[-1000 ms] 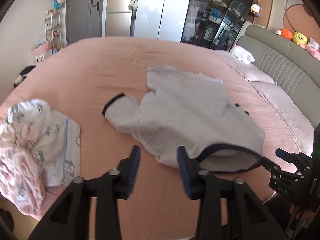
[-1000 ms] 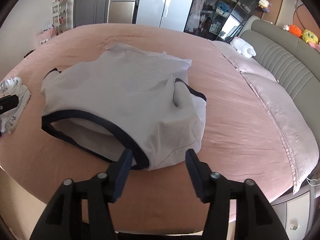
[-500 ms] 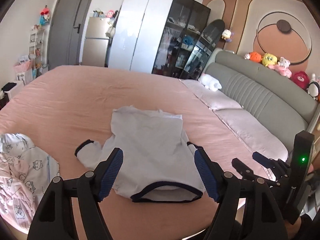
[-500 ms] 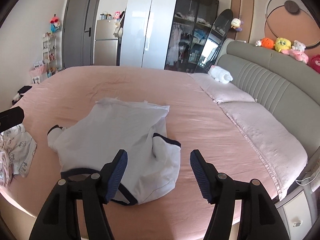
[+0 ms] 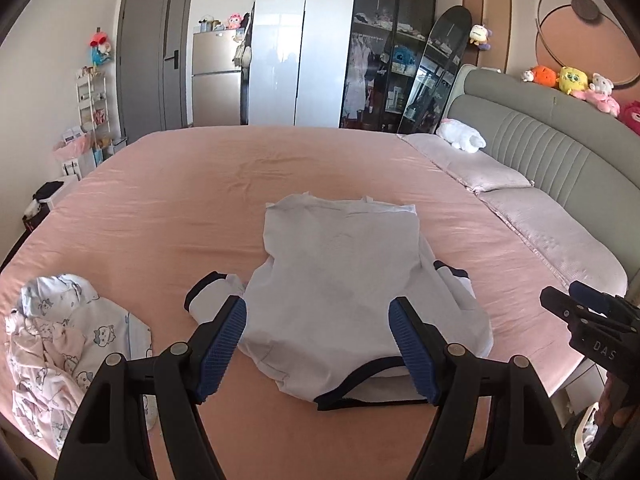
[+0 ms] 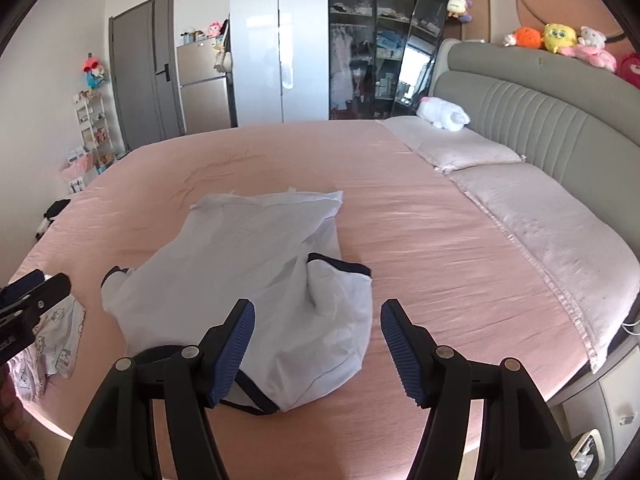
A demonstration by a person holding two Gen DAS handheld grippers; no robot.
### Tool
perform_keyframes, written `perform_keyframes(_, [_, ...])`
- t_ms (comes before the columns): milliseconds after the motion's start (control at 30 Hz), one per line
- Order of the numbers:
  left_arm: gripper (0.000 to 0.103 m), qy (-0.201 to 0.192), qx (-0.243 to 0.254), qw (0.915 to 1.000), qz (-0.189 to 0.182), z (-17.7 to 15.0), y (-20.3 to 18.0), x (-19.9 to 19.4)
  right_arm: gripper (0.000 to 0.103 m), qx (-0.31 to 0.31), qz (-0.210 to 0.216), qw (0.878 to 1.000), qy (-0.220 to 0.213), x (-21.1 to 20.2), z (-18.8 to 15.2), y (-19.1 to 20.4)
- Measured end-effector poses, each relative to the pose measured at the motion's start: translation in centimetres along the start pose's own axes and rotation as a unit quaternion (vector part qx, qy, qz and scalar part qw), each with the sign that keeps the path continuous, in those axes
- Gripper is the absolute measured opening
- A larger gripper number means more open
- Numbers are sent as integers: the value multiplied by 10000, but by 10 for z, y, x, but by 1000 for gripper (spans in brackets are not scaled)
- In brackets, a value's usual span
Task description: Fold clothes
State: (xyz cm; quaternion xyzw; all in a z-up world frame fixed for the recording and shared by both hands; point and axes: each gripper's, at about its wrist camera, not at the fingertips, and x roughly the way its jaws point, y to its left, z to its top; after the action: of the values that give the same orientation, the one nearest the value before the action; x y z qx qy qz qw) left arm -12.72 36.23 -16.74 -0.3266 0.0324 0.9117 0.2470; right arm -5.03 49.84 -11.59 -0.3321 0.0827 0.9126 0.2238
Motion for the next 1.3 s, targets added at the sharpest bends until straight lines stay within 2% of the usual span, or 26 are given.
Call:
perform_keyframes(100, [73, 218, -4, 9998, -18, -2, 0, 23, 65, -61, 255, 9995, 152, 22, -4, 10])
perform_keyframes(233, [73, 460, 12, 9989, -104, -7, -2, 56, 65, -71, 359, 9987, 358, 60, -4, 26])
perform_keyframes(367, [73, 672, -9, 9976, -195, -17, -7, 83, 65, 99, 783, 9951, 599, 95, -6, 42])
perform_keyframes(467, [73, 912, -34, 9958, -110, -30, -8, 101, 65, 146, 1007, 9913, 838, 118, -16, 53])
perform_keyframes(567, [73, 1118, 5, 9937, 36, -47, -6, 115, 65, 101, 915, 9878, 1258, 139, -36, 57])
perform_keyframes(667, [73, 1373, -11, 9904, 137, -63, 3, 127, 65, 286, 780, 9779, 1920, 164, -56, 49])
perform_keyframes(800, [74, 1615, -299, 9864, 86, -79, 19, 135, 64, 707, 925, 9704, 2114, 174, -66, 36])
perform_keyframes(1000, [74, 1526, -604, 9864, -37, -78, 28, 126, 65, 314, 716, 9754, 2062, 170, -70, 46])
perform_keyframes(1167, [74, 1125, -930, 9890, -229, -61, 44, 98, 65, 684, 965, 9748, 1893, 160, -69, 35])
perform_keyframes(1300, [74, 664, -682, 9953, 192, -44, 65, 70, 65, 1071, 1081, 9750, 1618, 148, -66, 19])
